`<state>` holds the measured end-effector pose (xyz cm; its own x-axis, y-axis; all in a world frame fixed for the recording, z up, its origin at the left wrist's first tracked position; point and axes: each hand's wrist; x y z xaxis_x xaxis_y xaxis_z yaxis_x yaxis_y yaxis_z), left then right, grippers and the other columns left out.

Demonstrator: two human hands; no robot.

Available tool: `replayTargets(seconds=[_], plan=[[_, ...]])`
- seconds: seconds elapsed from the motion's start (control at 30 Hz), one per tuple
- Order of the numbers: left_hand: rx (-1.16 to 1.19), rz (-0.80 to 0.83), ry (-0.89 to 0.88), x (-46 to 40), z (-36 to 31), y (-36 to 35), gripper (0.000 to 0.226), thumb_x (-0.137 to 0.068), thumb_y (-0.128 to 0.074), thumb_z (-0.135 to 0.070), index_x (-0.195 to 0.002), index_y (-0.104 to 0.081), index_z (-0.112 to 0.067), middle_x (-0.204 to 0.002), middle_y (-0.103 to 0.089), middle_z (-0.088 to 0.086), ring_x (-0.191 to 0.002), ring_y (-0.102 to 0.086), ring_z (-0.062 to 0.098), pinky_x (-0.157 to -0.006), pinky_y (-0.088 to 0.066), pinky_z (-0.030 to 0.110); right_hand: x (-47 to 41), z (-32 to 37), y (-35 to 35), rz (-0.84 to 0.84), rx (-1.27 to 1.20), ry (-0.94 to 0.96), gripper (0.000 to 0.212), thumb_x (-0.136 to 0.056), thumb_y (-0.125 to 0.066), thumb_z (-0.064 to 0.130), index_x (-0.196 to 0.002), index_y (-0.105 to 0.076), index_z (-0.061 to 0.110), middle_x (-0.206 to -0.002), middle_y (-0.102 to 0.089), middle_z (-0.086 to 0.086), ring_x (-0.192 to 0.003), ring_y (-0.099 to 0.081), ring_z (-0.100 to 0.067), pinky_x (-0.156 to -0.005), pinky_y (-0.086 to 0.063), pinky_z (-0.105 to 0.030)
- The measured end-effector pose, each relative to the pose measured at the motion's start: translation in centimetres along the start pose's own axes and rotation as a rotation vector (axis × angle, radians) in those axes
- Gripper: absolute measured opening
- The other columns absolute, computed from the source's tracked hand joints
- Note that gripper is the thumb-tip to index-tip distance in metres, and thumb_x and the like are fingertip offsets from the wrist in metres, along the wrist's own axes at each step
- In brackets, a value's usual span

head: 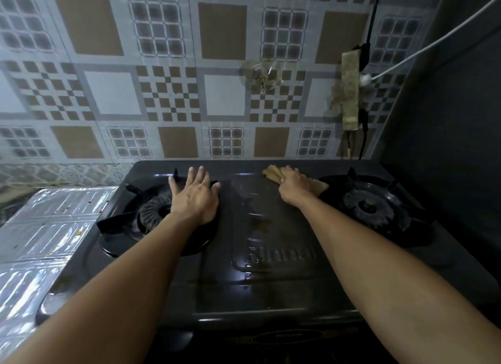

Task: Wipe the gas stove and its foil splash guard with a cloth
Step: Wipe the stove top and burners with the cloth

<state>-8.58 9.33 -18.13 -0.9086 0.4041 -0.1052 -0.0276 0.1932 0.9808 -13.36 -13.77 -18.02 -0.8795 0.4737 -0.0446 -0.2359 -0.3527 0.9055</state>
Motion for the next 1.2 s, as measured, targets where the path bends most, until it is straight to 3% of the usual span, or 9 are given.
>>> replayTargets(seconds=[0.13,0.33,0.43,0.6,0.7,0.8,1.0,1.13,1.2], plan=[[0.064,-0.011,0.015,0.0,0.0,0.0,0.053,-0.103,-0.018,-0.036,-0.15,-0.026,-0.013,-0.162,-0.01,0.0,-0.149,0.003,0.019,-0.115,0.004,0.06,2.6,0.0,-0.1,0.136,-0.048,0.141,0.048,-0.103,-0.036,0.015,-0.15,-0.029,0.022,-0.16,-0.017,0.002,-0.147,-0.014,-0.027,-0.117,-0.009,-0.033],[0.098,-0.023,0.018,-0.1,0.1,-0.2,0.051,-0.104,-0.019,-0.034,-0.149,-0.028,-0.013,-0.161,-0.013,0.0,-0.149,0.0,0.021,-0.115,0.001,0.062,12.5,-0.2,-1.2,0.236,-0.105,0.608,0.048,-0.099,-0.044,0.01,-0.146,-0.038,0.019,-0.152,-0.02,0.017,-0.143,-0.012,-0.001,-0.118,-0.001,-0.02],[0.113,-0.011,0.018,0.1,0.0,-0.1,0.052,-0.104,-0.019,-0.035,-0.15,-0.026,-0.013,-0.161,-0.012,0.0,-0.149,0.001,0.022,-0.115,0.002,0.062,11.6,-0.6,-1.1,0.197,-0.119,0.558,0.049,-0.099,-0.042,0.006,-0.146,-0.037,0.017,-0.155,-0.025,0.01,-0.145,-0.016,-0.006,-0.118,-0.003,-0.023],[0.121,0.005,0.027,0.1,0.0,-0.1,0.053,-0.103,-0.019,-0.035,-0.151,-0.024,-0.012,-0.162,-0.011,-0.001,-0.149,0.001,0.023,-0.114,0.001,0.062,1.4,0.3,-1.5,0.081,-0.032,0.189,0.048,-0.101,-0.035,0.011,-0.149,-0.031,0.017,-0.159,-0.021,0.002,-0.147,-0.015,-0.024,-0.12,-0.01,-0.039],[0.137,-0.005,0.026,0.0,0.0,-0.3,0.052,-0.103,-0.019,-0.035,-0.15,-0.026,-0.013,-0.161,-0.013,-0.001,-0.149,0.0,0.023,-0.114,0.001,0.063,-1.9,2.6,-2.1,0.081,-0.02,0.153,0.048,-0.101,-0.037,0.015,-0.148,-0.032,0.02,-0.159,-0.024,-0.001,-0.144,-0.023,-0.029,-0.117,-0.018,-0.04],[0.137,-0.022,0.032,-0.1,0.2,-0.5,0.052,-0.103,-0.019,-0.036,-0.15,-0.027,-0.014,-0.161,-0.014,-0.002,-0.149,0.0,0.022,-0.114,0.001,0.063,-2.7,5.1,-3.0,0.13,0.001,0.207,0.049,-0.101,-0.038,0.017,-0.149,-0.031,0.025,-0.157,-0.027,-0.006,-0.14,-0.029,-0.034,-0.114,-0.023,-0.041],[0.156,-0.038,0.035,-0.4,0.4,-0.6,0.053,-0.103,-0.018,-0.036,-0.15,-0.027,-0.014,-0.161,-0.015,-0.001,-0.149,-0.001,0.021,-0.115,0.001,0.062,2.3,4.8,-3.3,0.255,-0.058,0.476,0.045,-0.099,-0.041,0.012,-0.143,-0.043,0.02,-0.156,-0.029,0.004,-0.147,-0.019,-0.018,-0.12,-0.009,-0.033],[0.143,-0.041,0.04,-0.2,0.3,-0.3,0.053,-0.103,-0.017,-0.035,-0.149,-0.029,-0.014,-0.161,-0.015,0.0,-0.149,0.0,0.023,-0.115,0.002,0.062,8.7,4.6,-2.3,0.308,-0.104,0.633,0.022,-0.097,-0.043,0.006,-0.104,-0.063,0.015,-0.152,-0.037,-0.004,-0.146,-0.02,-0.014,-0.119,-0.008,-0.028],[0.117,-0.041,0.031,-0.2,0.2,-0.2,0.051,-0.103,-0.017,-0.034,-0.147,-0.033,-0.014,-0.161,-0.016,0.0,-0.149,-0.001,0.024,-0.114,0.001,0.063,11.0,4.0,-2.0,0.308,-0.112,0.682,0.029,-0.098,-0.045,0.008,-0.122,-0.06,0.012,-0.153,-0.035,0.001,-0.145,-0.019,-0.01,-0.117,-0.005,-0.024]])
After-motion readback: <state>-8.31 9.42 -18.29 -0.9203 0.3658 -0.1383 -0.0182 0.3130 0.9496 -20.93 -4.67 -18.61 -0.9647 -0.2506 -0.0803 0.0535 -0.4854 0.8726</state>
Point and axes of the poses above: each hand's wrist, its own x-axis away from the middle knuckle, its own y-axis out of the back of the hand, z = x × y
